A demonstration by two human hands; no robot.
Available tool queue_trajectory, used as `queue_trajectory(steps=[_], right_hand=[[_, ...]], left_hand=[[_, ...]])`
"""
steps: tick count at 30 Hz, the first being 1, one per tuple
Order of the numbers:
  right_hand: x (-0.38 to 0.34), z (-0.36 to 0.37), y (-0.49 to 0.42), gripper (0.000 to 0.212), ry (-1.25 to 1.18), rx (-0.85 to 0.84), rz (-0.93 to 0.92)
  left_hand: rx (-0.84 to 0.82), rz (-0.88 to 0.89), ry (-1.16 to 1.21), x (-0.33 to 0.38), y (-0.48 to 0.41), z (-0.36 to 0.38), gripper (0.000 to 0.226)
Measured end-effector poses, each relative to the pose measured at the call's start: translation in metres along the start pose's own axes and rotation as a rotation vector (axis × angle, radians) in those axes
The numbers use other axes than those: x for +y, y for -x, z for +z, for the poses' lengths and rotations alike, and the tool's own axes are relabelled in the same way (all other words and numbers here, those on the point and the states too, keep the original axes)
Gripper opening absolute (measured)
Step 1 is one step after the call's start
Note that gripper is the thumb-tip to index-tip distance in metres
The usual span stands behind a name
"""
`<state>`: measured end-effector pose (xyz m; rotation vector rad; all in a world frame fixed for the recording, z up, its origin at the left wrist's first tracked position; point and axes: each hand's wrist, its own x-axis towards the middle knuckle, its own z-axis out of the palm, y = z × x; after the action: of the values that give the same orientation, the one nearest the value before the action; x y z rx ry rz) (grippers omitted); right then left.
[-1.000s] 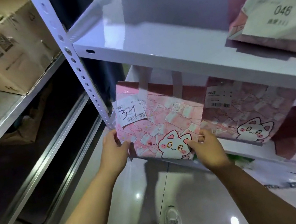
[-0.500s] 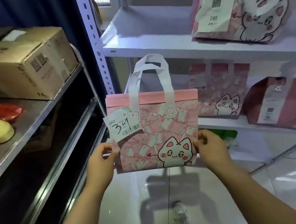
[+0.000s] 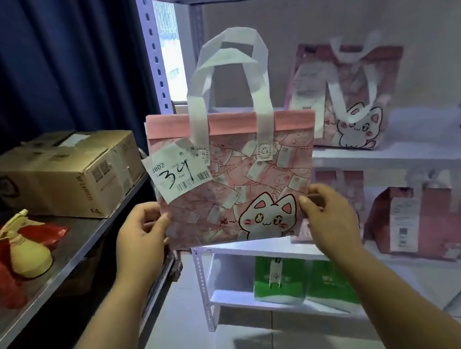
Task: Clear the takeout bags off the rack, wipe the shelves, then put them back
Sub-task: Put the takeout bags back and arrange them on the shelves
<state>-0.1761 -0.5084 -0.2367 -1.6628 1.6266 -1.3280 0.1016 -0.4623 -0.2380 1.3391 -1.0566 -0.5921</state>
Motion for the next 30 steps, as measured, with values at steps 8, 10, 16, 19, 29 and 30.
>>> queue_trajectory(steps=[8,10,16,19,29,30], right_hand=[[-0.043,-0.011,-0.076,0.014,-0.056,0.058,-0.128],[-0.048,-0.010,-0.096,0.017,-0.026,0.043,-0.145],[-0.044,0.003,-0.150,0.028,-0.041,-0.080,-0.104],[-0.036,0.013,-0.171,0.024,-0.036,-0.106,-0.079],[-0.015,0.025,-0.207,0.043,-0.023,-0.166,-0.029],[-0.015,0.026,-0.209,0.044,-0.027,-0.158,-0.027]], left_hand=[[0.110,0.166,-0.028,0.046,-0.070,0.030,0.024],[0.136,0.174,-0.063,0.049,-0.087,0.039,0.021],[0.152,0.138,-0.137,0.043,-0.129,0.063,0.021],[0.171,0.116,-0.169,0.034,-0.145,0.075,0.016],[0.161,0.097,-0.244,0.019,-0.174,0.117,0.017],[0.150,0.103,-0.250,0.020,-0.177,0.120,0.018]])
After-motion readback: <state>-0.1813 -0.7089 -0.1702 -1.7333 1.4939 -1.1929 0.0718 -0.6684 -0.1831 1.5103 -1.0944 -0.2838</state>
